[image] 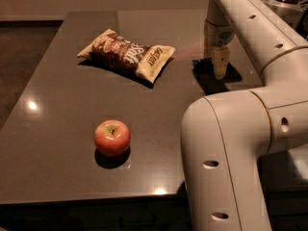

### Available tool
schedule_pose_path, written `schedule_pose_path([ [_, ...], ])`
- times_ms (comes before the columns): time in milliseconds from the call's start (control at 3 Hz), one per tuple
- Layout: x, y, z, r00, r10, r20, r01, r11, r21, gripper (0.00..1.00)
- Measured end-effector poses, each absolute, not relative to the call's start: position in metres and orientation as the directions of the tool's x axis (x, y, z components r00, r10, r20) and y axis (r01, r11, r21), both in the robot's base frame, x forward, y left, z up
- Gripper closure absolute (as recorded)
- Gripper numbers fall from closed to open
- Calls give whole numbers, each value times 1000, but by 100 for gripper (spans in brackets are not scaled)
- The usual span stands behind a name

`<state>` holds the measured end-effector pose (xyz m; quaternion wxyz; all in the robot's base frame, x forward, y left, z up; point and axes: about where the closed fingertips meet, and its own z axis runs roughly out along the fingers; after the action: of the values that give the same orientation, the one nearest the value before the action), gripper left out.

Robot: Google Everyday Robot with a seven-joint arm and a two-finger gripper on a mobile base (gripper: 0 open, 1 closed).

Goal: Move rxbar blueberry near brown chip bag

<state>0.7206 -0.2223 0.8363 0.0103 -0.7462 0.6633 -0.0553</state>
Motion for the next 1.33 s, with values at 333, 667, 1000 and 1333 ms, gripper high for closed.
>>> schedule_pose_path([
  [333, 720, -224, 839, 111, -991, 70, -989, -117, -89, 47],
  [667, 719, -225, 840, 108, -992, 71, -989, -114, -89, 48],
  [1000, 718, -226, 841, 105, -992, 72, -990, -112, -89, 49],
  [1333, 718, -226, 842, 104, -992, 73, -990, -110, -89, 49],
])
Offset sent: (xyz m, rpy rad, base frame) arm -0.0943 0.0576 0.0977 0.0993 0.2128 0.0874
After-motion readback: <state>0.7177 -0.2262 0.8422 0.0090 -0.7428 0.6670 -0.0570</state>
